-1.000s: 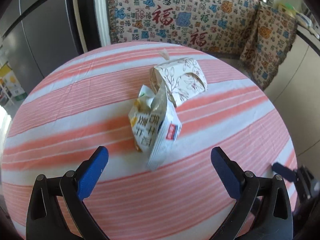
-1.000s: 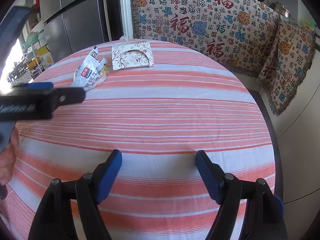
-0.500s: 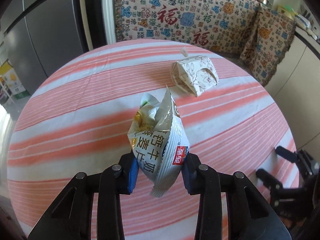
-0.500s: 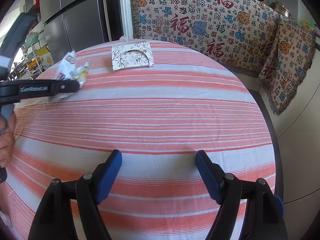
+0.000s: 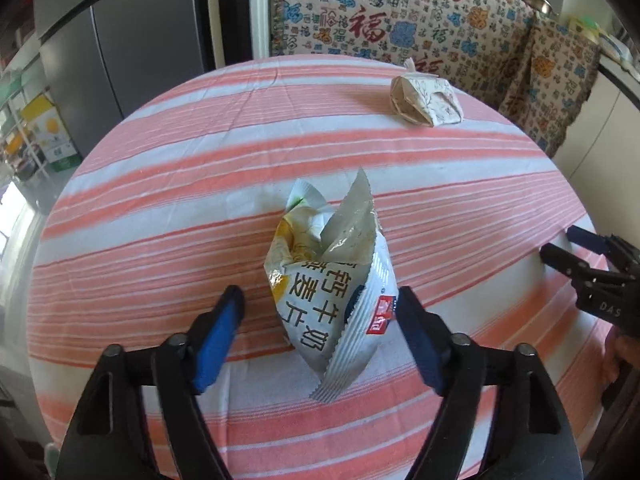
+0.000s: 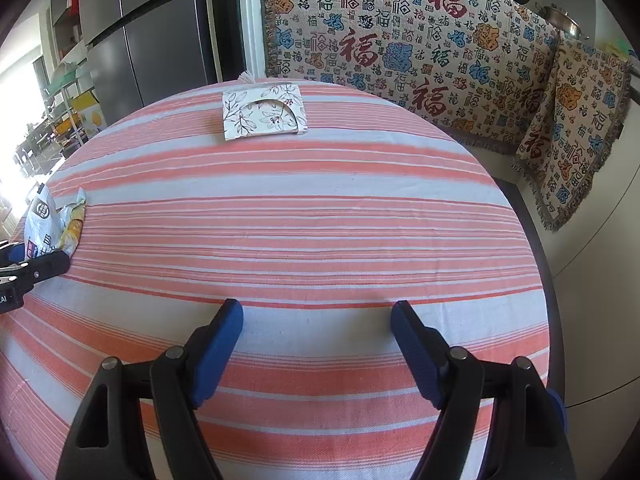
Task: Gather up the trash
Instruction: 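Grasp the white snack bag with the left tool while the right tool grasps the floral tissue pack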
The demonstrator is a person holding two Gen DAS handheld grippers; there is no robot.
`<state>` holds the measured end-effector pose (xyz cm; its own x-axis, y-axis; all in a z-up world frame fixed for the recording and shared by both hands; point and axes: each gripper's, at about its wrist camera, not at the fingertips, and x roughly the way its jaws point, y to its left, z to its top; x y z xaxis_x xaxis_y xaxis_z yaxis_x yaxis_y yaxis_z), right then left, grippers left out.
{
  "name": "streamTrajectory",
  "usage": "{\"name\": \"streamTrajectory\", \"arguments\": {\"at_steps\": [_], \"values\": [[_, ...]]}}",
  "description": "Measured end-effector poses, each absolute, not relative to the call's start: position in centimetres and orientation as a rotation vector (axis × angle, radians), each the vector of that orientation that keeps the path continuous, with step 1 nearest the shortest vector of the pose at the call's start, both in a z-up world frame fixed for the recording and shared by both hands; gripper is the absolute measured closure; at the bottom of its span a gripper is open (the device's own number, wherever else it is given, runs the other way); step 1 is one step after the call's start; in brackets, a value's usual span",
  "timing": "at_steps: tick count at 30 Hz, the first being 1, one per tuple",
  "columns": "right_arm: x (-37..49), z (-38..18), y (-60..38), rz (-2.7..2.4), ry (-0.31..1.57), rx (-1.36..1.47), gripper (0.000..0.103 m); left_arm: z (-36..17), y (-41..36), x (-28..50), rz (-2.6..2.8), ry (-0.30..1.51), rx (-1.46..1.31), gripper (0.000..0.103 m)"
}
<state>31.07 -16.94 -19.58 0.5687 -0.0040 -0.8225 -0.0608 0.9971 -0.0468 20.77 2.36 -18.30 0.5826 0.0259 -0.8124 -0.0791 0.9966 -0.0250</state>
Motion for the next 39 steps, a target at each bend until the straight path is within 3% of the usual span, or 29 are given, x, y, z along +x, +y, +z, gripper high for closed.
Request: {"name": "streamTrajectory", "arguments": {"at_steps": [6,12,18,24,27,30,34,39], "values": [[31.8,-19.4,-16.8,-0.022,1.002,-0.025,0.023,-18.8,3.2,21.0,0.095,0.956,-0.046,0.008],[38.5,-18.6,-15.3,-0.082,1.111,0.353,0.021,-18.8,3.9,20.4,0.103,0.975,-0.057,0.004],[46.6,-17.9,-13.4,-0.256,1.069,0.576,0.013,-18.5,4.9,20.6,0.091,0.974,-0.132,0.004],[51.8,-19.2,-12.3,-0.445,1.091,0.561,0.012,-18.1,6.4,21.1,0.078,0.981,-0.209,0.004],[52.5,-20.6,-11.2,-0.436,1.143,0.502,0.005,-18.1,6.2,21.3,0.079,0.987,-0.202,0.004],[51.9,-20.4,-10.3,-0.332,1.134,0.399,0.012,-18.2,5.7,21.3,0.086,0.99,-0.173,0.004],[49.2,-19.4,-9.9,-0.089,1.125,0.239,0.035,-18.4,5.3,21.8,0.093,0.989,-0.122,0.004],[41.0,-18.2,-11.4,0.113,1.148,-0.055,0.036,-18.9,4.3,21.7,0.117,0.984,-0.054,0.003]]}}
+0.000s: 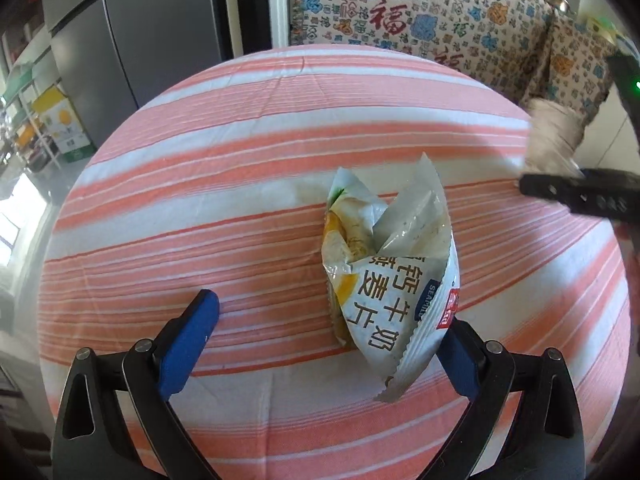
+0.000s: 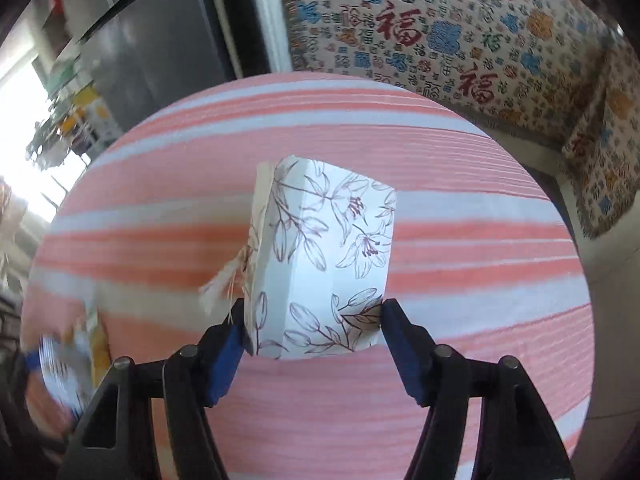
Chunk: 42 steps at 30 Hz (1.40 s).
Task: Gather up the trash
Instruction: 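Grasp the white snack bag with the left tool while the right tool grasps the floral tissue pack, then carry the white snack bag and floral tissue pack to the wastebasket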
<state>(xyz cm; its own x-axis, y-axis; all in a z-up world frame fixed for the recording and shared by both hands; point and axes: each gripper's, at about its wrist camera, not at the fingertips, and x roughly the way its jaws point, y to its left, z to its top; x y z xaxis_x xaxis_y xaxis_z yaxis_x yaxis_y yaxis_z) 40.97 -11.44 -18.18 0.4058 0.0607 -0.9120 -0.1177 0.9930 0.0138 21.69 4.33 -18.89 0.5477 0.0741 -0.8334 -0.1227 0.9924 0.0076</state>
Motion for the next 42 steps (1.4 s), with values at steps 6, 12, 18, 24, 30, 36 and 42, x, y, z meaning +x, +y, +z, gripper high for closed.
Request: {"name": "streamTrajectory", "arguments": {"at_steps": [6,12,18,24,30,36,42], "values": [[33.8,-18.4,-15.9,0.186,1.155,-0.151,0.036,-19.0,3.7,21.0,0.095,0.969,-0.037,0.003],[29.1,-18.7,-19.1,0.173,1.122,0.0,0.023,-18.8,4.2,19.7,0.043,0.984,-0.043,0.002],[25.1,-18.3,-20.0,0.184,1.114,-0.022,0.023,-18.7,3.5,19.1,0.011,0.999,-0.003,0.002],[26.2,-16.5,-21.3,0.182,1.098,-0.083,0.017,-17.9,4.3,19.2,-0.12,0.99,-0.104,0.003],[29.9,-16.8,-20.1,0.264,1.154,-0.225,0.017,-17.7,4.8,21.3,-0.138,0.98,-0.135,0.003],[32.7,-19.2,-18.5,0.324,1.255,-0.321,0.017,-17.9,4.2,22.5,-0.088,0.971,-0.088,0.022],[32.0,-17.9,-19.6,0.291,1.247,-0.187,0.036,-17.3,4.2,22.1,-0.12,0.945,-0.122,0.069]]}}
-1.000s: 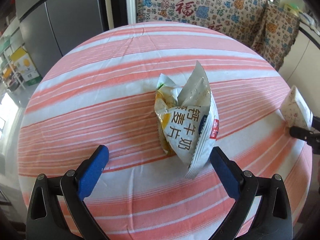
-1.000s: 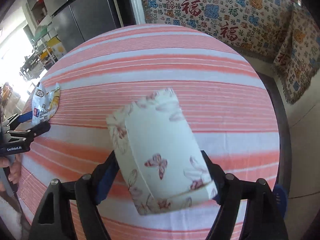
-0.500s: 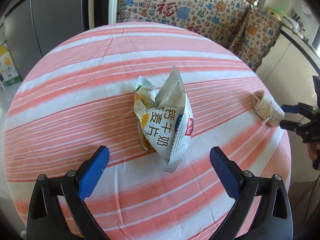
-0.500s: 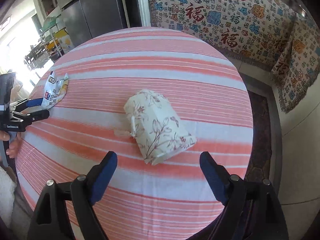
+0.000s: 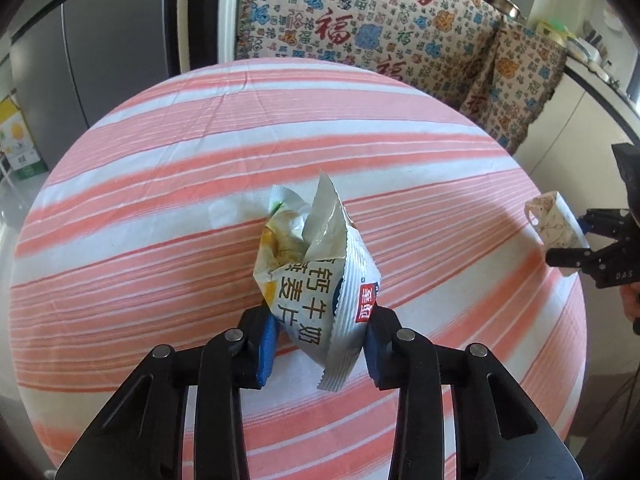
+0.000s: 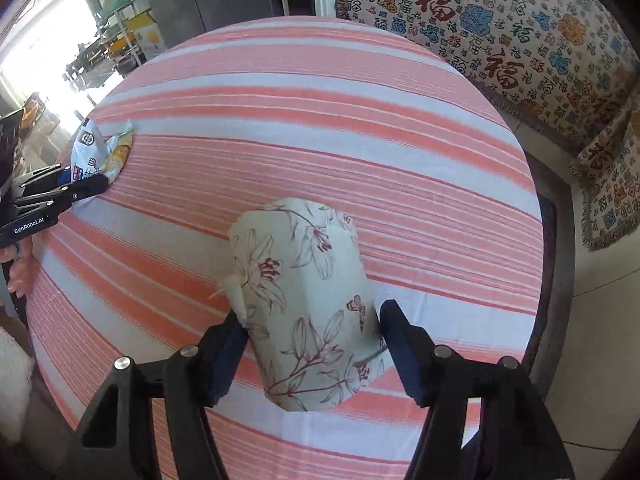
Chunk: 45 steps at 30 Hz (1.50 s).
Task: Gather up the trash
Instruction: 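Carry the white snack bag and floral tissue pack to the wastebasket, then open both tools over the wastebasket to drop the bag and tissue pack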
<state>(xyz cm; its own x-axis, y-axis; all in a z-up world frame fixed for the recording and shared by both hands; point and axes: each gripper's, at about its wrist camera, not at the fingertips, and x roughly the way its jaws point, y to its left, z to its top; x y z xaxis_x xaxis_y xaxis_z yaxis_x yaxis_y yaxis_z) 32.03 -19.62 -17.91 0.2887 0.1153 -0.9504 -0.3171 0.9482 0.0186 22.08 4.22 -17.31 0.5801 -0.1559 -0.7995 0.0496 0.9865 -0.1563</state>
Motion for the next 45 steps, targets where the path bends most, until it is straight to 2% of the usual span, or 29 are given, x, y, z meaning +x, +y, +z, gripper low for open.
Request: {"name": "streamTrajectory", "arguments": {"at_steps": [5,11,17,28,36,45], "values": [[29.7,-16.2,-21.1,0.213,1.206,-0.082,0.036,-16.7,3.2,21.0,-0.171,0.931,-0.173,0.071],[26.6,-15.4,-22.4,0.194,1.182,0.023,0.036,-15.1,-1.8,19.6,-0.244,0.926,-0.128,0.071],[23.4,-13.8,-26.2,0.163,1.143,0.123,0.036,-13.0,-9.5,17.7,-0.371,0.916,-0.098,0.071],[15.1,-11.1,-40.3,-0.067,1.077,0.22,0.036,-9.9,-27.3,17.0,-0.663,0.916,-0.019,0.071],[11.7,-13.5,-48.9,-0.21,1.069,0.305,0.036,-13.1,-38.2,18.4,-0.764,0.989,0.019,0.071],[10.9,-18.2,-53.8,-0.276,1.081,0.405,0.036,-18.0,-43.1,20.3,-0.752,1.077,0.023,0.071]]}}
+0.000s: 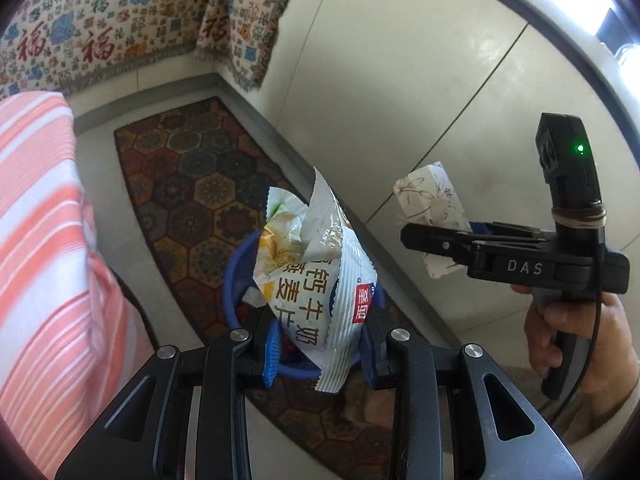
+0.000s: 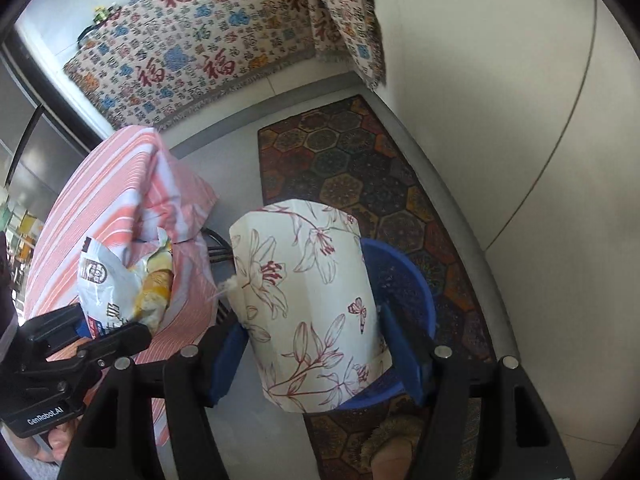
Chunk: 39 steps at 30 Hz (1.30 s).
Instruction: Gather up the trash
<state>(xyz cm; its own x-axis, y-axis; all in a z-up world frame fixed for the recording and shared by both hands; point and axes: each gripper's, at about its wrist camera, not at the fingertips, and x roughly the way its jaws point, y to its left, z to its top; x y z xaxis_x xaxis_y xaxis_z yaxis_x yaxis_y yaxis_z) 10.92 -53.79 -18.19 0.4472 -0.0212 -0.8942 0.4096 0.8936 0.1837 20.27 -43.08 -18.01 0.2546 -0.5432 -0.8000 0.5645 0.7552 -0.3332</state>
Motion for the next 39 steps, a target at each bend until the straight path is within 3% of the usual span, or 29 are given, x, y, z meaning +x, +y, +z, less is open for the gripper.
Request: {"name": "streamTrajectory", "arguments": {"at_steps": [17,19,21,23,28,35,39], "values": [[10.9,-24.5,-59.2,-0.3,1.095,0.62,0.032,-23.7,-48.5,21.4,-0.778,1.157,0.116,0.07],[11.0,-25.1,-59.5,-0.308,1.094,0.646,0.032,-24.5,-49.1,21.5,-0.788,1.163,0.13,0.062],[10.9,-25.7,-60.0,-0.319,1.089,0.676,0.026,-25.0,-49.7,21.6,-0.786,1.163,0.147,0.043],[10.6,-26.0,-60.6,-0.339,1.086,0.7,0.014,-25.2,-50.0,21.5,-0.784,1.149,0.153,0.039],[9.9,-25.6,-61.3,-0.343,1.044,0.735,0.014,-24.3,-49.7,21.4,-0.74,1.133,0.136,0.031],[7.0,-21.0,-59.6,-0.444,0.954,0.643,0.014,-18.2,-46.3,17.9,-0.677,1.014,0.159,0.003],[4.4,-16.9,-57.1,-0.474,0.896,0.573,0.009,-14.3,-43.4,14.9,-0.685,0.976,0.152,0.001]]}}
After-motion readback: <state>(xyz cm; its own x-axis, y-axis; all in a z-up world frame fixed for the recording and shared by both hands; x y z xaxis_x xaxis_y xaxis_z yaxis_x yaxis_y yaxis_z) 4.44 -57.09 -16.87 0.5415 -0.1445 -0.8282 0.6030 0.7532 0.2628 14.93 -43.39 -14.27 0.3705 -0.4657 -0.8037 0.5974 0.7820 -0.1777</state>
